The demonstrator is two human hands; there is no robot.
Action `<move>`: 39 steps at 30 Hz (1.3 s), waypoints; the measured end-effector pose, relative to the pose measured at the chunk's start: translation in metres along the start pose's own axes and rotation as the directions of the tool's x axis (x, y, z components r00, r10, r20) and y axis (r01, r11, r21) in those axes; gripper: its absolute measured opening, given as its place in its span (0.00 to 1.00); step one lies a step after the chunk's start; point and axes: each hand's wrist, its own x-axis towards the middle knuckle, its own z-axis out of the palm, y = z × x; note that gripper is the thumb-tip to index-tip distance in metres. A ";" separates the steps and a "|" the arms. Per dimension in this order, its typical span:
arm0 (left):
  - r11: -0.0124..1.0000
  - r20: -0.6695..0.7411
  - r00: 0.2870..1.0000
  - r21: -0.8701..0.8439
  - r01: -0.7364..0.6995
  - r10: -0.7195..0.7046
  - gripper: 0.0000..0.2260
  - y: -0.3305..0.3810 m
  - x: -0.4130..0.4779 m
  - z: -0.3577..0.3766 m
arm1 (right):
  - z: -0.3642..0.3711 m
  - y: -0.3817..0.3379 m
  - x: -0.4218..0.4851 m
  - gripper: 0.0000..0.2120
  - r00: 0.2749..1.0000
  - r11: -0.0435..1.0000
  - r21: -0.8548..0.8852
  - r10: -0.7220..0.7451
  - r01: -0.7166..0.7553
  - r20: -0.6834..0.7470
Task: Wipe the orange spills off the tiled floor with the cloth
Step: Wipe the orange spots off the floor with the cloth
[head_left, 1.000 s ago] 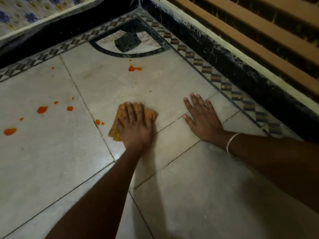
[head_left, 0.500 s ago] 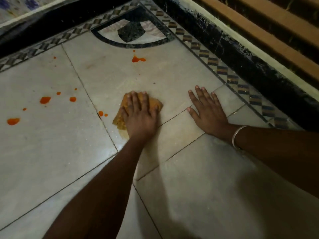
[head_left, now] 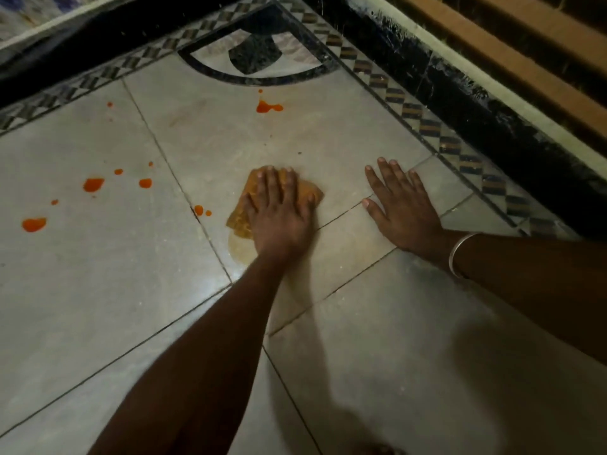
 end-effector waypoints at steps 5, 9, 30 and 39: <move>0.987 -0.030 0.987 -0.034 0.154 -0.155 0.32 -0.007 -0.075 0.005 | 0.002 0.000 0.001 0.33 1.000 1.000 0.002 0.011 -0.011 -0.016; 0.995 0.070 0.995 -0.059 0.077 -0.073 0.32 0.038 -0.099 0.015 | 0.003 0.000 0.001 0.33 1.000 1.000 0.003 0.003 -0.003 -0.025; 0.999 -0.038 0.998 0.013 0.042 -0.041 0.28 -0.003 -0.129 -0.022 | 0.011 0.003 0.008 0.36 0.999 0.999 0.000 -0.040 0.040 -0.026; 0.912 -0.141 0.969 -0.387 0.136 -0.204 0.09 -0.023 -0.085 -0.098 | 0.000 -0.061 0.026 0.33 0.963 0.966 0.060 -0.245 0.252 -0.114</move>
